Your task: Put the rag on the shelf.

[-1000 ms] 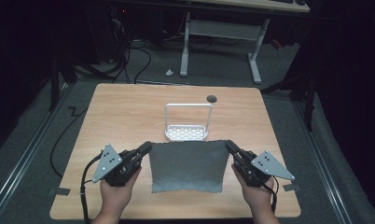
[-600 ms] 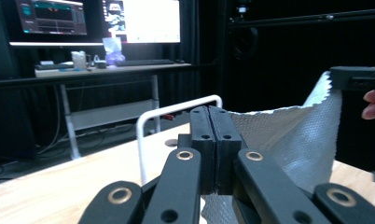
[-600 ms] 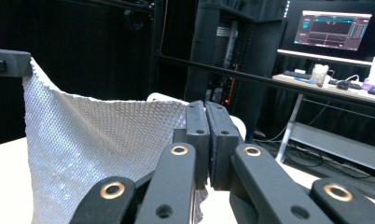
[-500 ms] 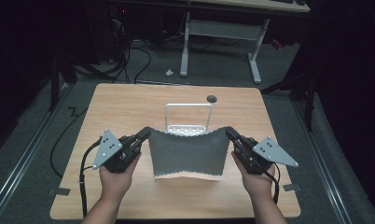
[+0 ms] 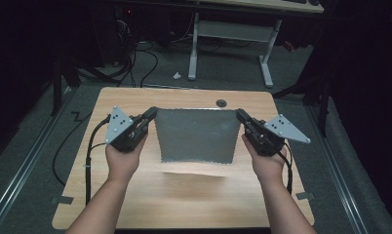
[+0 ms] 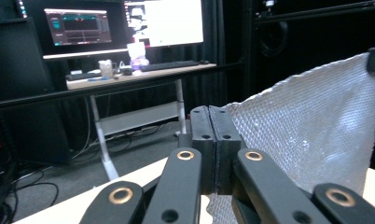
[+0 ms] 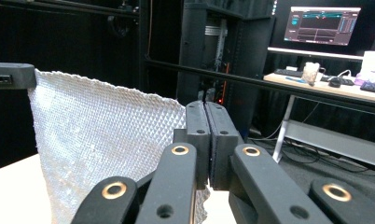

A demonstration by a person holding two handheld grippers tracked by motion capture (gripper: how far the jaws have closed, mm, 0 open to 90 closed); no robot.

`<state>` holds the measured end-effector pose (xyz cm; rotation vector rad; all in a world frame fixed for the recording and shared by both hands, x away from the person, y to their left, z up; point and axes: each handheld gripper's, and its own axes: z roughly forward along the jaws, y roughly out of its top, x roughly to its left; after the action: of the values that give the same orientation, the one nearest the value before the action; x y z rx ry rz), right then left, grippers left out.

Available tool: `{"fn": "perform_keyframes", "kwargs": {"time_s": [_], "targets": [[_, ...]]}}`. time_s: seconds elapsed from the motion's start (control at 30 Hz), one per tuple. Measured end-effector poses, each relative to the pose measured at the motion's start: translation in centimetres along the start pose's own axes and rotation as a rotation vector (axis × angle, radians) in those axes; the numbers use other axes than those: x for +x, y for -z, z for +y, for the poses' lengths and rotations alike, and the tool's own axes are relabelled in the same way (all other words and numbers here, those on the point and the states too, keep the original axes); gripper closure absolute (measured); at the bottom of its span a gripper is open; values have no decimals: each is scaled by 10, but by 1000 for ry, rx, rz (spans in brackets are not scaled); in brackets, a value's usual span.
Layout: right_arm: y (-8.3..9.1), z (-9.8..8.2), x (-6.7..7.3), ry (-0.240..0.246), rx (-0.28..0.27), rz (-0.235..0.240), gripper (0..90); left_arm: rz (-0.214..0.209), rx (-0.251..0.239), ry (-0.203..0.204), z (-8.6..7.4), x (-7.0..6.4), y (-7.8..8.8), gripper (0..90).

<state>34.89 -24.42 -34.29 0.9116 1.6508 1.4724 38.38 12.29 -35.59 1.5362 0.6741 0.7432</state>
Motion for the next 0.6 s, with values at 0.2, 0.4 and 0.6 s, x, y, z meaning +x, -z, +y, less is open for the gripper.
{"fn": "perform_keyframes", "kwargs": {"time_s": [0.2,0.4,0.6], "targets": [[-19,10,-10,9,13,-19,900,43,27,-54,11,7,-18,899],[-33,14,-17,21,18,-27,900,65,45,-87,17,14,-32,899],[-55,21,-27,39,47,-44,900,95,83,-88,21,27,-58,899]]}}
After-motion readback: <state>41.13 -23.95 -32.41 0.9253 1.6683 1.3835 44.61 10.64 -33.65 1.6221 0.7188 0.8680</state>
